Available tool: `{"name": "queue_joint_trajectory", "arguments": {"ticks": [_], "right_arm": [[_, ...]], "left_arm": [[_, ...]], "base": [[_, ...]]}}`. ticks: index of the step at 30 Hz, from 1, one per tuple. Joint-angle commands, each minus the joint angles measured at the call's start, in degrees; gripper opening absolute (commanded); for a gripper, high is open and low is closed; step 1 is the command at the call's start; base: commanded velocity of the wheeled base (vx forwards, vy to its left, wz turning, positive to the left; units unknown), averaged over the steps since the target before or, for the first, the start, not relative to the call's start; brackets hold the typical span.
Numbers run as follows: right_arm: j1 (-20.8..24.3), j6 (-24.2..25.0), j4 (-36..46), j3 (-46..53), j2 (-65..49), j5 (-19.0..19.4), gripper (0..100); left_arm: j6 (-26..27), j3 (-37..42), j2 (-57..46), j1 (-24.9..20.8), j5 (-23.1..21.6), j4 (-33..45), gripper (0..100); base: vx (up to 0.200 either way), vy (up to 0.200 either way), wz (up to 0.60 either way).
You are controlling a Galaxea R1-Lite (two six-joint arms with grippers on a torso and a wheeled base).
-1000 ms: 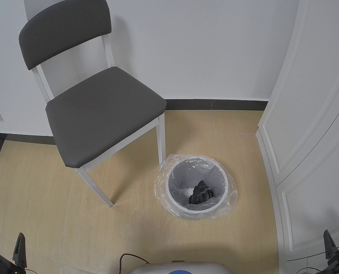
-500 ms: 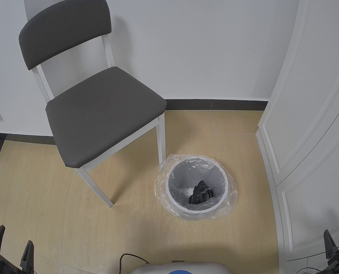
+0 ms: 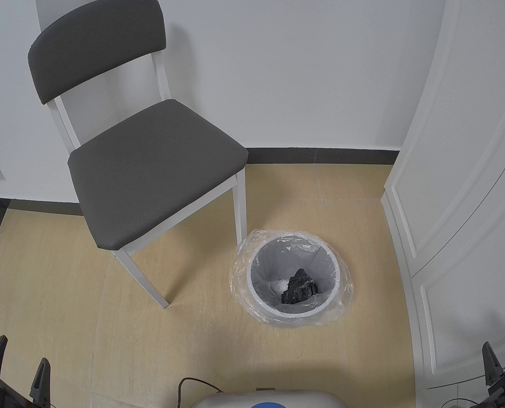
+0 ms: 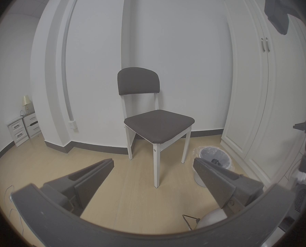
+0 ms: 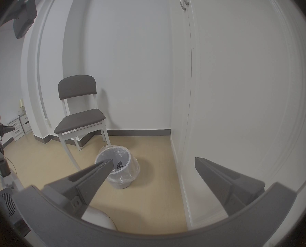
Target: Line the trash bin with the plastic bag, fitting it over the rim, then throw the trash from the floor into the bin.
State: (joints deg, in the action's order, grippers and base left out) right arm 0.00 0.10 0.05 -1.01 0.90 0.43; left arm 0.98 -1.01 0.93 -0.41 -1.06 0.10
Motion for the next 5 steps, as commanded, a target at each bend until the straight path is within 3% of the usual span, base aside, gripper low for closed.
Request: {"name": "queue_joint_trajectory", "arguments": {"ticks": [1,5], "right_arm": [[0.0,-0.01,0.04,1.01,-0.9,0.01,100],[0.0,-0.01,0.04,1.01,-0.9,0.01,100]], "left_arm": [[-0.01,1.01,-0.75,-0.02,0.01,-0.01,100],[-0.01,1.01,-0.75,-0.02,0.01,-0.01,100]], "base": [[0.0,0.0,0.0],[0.0,0.0,0.0]]}}
